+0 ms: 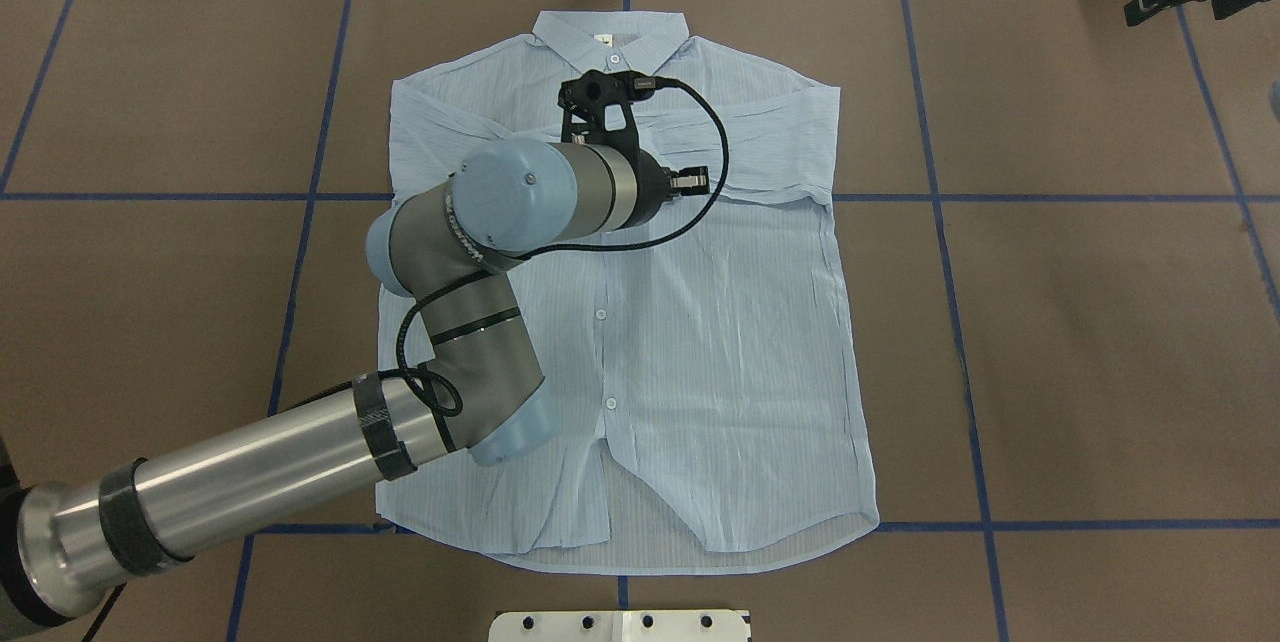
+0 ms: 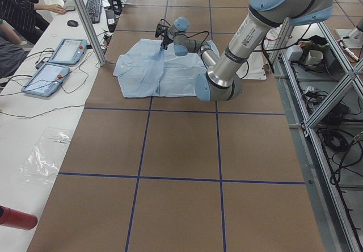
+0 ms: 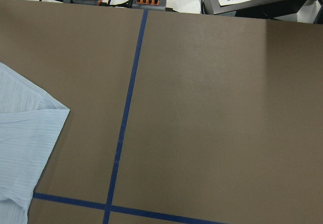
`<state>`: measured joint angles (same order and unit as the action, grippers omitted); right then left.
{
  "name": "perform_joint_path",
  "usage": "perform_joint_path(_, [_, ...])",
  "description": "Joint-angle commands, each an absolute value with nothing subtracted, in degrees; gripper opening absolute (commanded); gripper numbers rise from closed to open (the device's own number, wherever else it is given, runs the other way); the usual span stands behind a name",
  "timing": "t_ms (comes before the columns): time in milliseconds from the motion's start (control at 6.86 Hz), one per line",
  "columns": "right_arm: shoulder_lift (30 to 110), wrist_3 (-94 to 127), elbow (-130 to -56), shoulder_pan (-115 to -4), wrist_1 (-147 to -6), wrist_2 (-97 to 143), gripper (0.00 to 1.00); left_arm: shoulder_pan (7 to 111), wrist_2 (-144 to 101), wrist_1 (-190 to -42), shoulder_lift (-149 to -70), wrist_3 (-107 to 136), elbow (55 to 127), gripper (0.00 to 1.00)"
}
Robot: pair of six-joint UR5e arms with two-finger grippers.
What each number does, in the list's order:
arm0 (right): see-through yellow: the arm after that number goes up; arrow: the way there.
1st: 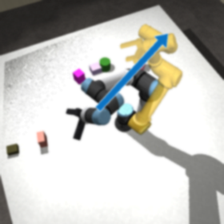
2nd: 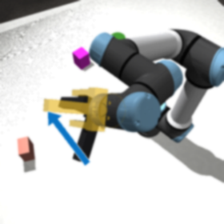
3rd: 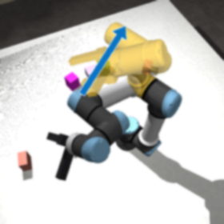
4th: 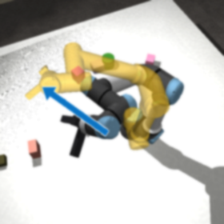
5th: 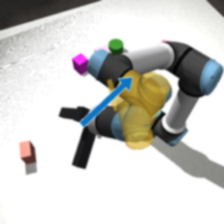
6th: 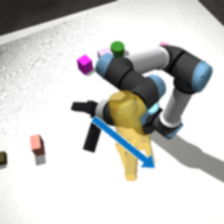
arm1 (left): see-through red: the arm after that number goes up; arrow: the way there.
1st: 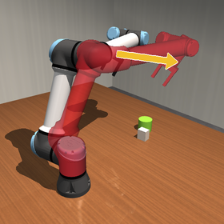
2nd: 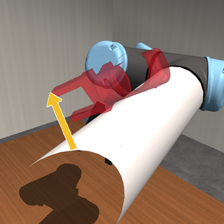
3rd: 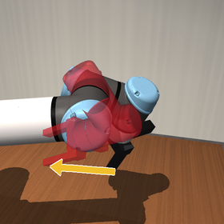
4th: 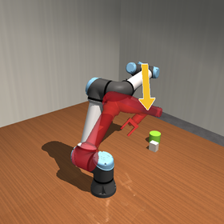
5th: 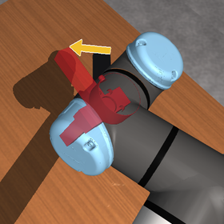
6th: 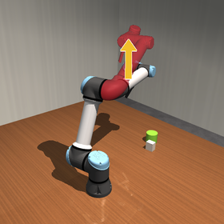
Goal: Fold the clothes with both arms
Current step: 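Carry the grasped sleeve with the left gripper across the shirt front, then release the sleeve and move both grippers to the shirt hem corners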
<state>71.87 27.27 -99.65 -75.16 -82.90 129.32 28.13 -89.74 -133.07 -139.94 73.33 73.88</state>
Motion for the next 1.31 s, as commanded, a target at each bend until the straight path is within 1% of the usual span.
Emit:
perform_joint_path(0, [71.89, 28.47, -99.93, -74.97, -82.88, 129.29, 1.00, 25.84, -87.98, -132.89, -141.76, 72.60, 72.15, 1.00])
perform_joint_path(146, [71.81, 31.61, -100.80, -74.01, -82.79, 129.29, 1.00, 25.84, -89.11, -129.06, -141.33, 69.81, 74.25, 1.00])
perform_joint_path(292, [71.89, 36.25, -103.25, -71.57, -82.79, 128.16, 1.00, 26.01, -90.17, -120.93, -140.20, 64.83, 79.92, 1.00])
perform_joint_path(437, [72.59, 43.09, -107.27, -67.19, -82.79, 124.32, 1.00, 26.10, -90.26, -117.11, -135.23, 61.82, 87.64, 1.00])
perform_joint_path(583, [73.64, 50.46, -111.32, -61.32, -82.79, 118.53, 1.00, 26.19, -91.22, -114.03, -128.65, 60.31, 95.46, 1.00])
perform_joint_path(875, [76.71, 64.79, -118.87, -49.28, -82.88, 109.13, 1.00, 26.37, -93.33, -105.76, -122.37, 59.94, 106.38, 1.00])
perform_joint_path(1020, [78.73, 71.56, -122.48, -42.08, -82.88, 102.89, 1.00, 26.19, -93.43, -105.82, -118.25, 60.55, 110.09, 1.00])
perform_joint_path(1166, [80.40, 78.16, -124.78, -34.44, -82.88, 96.22, 1.00, 25.58, -93.25, -105.73, -112.64, 63.08, 115.26, 1.00])
